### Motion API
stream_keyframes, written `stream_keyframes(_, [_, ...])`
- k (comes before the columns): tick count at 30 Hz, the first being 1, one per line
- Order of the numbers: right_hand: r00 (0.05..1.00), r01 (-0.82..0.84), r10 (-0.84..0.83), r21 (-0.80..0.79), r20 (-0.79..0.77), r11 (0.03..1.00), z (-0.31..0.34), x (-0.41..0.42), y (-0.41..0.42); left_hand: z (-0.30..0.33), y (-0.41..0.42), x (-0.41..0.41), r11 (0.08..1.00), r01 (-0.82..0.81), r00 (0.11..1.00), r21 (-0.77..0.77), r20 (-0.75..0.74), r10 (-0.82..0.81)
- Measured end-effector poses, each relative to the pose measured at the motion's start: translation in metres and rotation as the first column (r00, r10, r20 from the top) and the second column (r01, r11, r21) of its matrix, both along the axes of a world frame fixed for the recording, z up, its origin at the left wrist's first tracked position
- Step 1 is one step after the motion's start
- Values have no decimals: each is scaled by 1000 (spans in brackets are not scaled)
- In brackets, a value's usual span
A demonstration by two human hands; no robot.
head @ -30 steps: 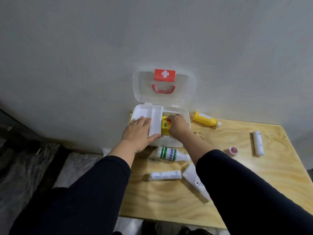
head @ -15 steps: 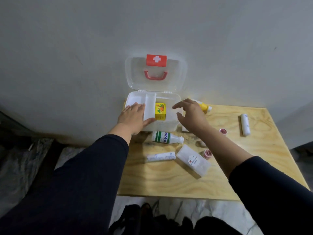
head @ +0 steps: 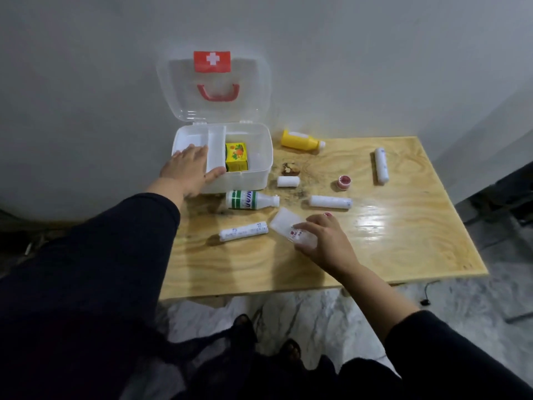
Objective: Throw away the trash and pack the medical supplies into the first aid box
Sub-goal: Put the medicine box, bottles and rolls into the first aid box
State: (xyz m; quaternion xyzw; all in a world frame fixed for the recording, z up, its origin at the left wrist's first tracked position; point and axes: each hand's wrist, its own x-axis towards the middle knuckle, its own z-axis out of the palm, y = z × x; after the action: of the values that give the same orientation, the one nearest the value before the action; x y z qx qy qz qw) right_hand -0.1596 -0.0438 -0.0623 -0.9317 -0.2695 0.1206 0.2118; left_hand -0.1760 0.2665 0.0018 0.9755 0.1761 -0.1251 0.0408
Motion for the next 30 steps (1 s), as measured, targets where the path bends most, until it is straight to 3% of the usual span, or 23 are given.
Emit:
stream_keyframes(11, [1000,29,-29,40,9,999,16,14,-2,3,5,4,1000,3,999,-27,-45,-4])
stream_keyframes(18, [981,82,-102,129,163,988,71,66,17,4,6,5,999,4,998,-45,-58,-7])
stream_keyframes(30, [936,-189,257,-275,239,943,107,121,152,-10,11,4,998,8,999,-66,-44,-11])
